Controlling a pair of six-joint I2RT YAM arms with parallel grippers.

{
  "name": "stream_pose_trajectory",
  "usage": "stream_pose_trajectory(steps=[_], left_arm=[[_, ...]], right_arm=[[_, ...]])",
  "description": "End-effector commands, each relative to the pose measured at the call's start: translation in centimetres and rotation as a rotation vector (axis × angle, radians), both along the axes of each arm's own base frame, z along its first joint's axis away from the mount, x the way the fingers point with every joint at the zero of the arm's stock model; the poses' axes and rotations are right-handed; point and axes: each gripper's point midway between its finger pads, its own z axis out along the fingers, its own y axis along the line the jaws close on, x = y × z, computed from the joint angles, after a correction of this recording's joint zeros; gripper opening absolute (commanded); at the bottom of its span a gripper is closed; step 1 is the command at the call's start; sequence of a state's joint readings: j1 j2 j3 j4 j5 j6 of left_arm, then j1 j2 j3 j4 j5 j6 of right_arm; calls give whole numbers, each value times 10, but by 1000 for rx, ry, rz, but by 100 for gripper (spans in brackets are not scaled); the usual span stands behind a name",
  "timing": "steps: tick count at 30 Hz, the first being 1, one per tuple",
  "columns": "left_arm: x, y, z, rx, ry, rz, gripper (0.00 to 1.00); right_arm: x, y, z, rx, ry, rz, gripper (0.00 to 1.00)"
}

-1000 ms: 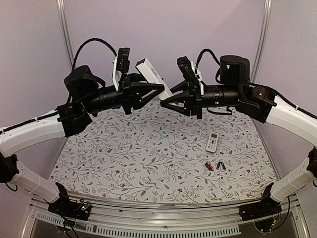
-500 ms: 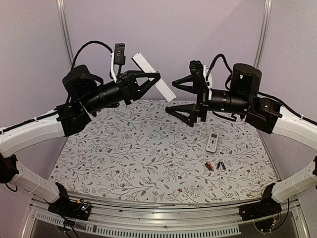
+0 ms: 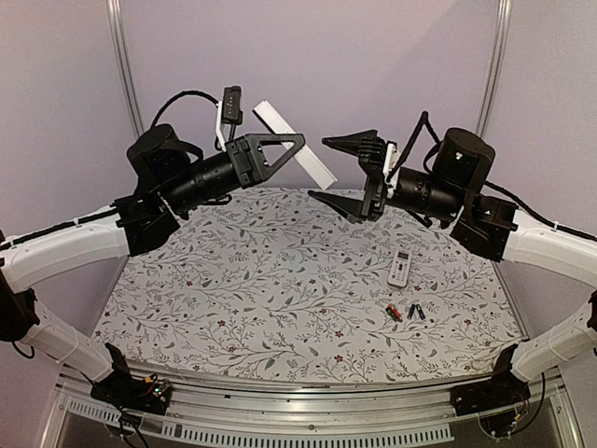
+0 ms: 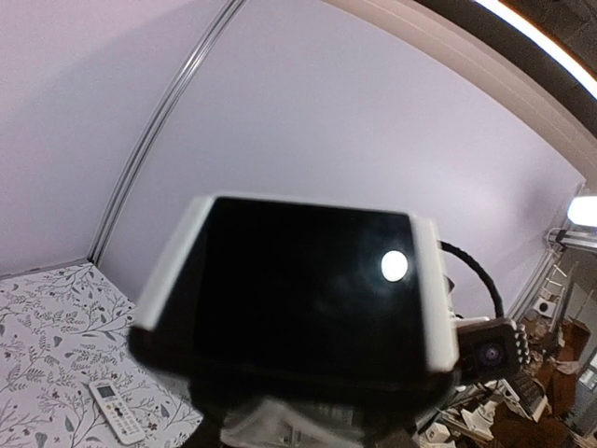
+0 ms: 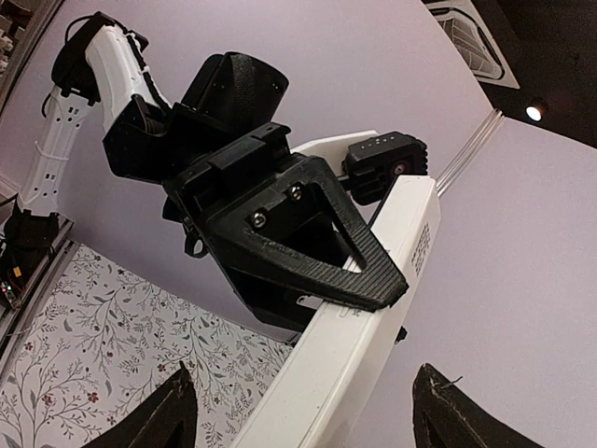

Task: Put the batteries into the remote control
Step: Pass from the right arm to the left, then remove the battery cover from the remote control.

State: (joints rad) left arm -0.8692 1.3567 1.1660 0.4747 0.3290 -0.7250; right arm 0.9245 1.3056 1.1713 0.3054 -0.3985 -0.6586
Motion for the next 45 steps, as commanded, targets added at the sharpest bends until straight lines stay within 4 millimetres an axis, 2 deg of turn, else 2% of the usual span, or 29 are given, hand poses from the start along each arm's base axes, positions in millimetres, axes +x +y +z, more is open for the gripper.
stream_pose_trajectory(steps=[1, 9, 15, 18, 19, 20, 21, 26, 28, 30, 34, 41, 45], left_arm=[[5, 10, 18, -61, -2, 14, 0], [10, 13, 14, -87, 24, 6, 0], [10, 14, 16, -106, 15, -5, 0], [12, 15, 14, -113, 23, -5, 0], [12, 16, 14, -118, 24, -5, 0], [12, 16, 15, -122, 24, -5, 0], [12, 16, 15, -123, 24, -5, 0], [13, 16, 13, -121, 28, -6, 0], [13, 16, 13, -123, 28, -6, 0], [12, 16, 14, -123, 25, -10, 0], [13, 15, 11, -115, 30, -8, 0], [14, 13, 8, -107, 34, -12, 0], [15, 12, 6, -106, 38, -11, 0]], right_arm=[[3, 3, 4, -7, -72, -16, 75], [9, 4, -8, -29, -53, -45, 46], [11, 2, -14, -36, -30, -59, 30], [13, 0, -13, -32, -24, -75, 15], [14, 0, -13, -33, -23, -79, 22], [15, -1, -13, -32, -21, -87, 36], [15, -1, -13, -31, -21, -93, 44], [16, -5, -11, -31, -38, -115, 51], [17, -7, -11, -30, -40, -125, 57], [19, -10, -12, -32, -41, -145, 58], [20, -15, -11, -36, -50, -168, 48], [27, -19, -9, -41, -59, -221, 41], [30, -22, -7, -54, -74, -246, 32]])
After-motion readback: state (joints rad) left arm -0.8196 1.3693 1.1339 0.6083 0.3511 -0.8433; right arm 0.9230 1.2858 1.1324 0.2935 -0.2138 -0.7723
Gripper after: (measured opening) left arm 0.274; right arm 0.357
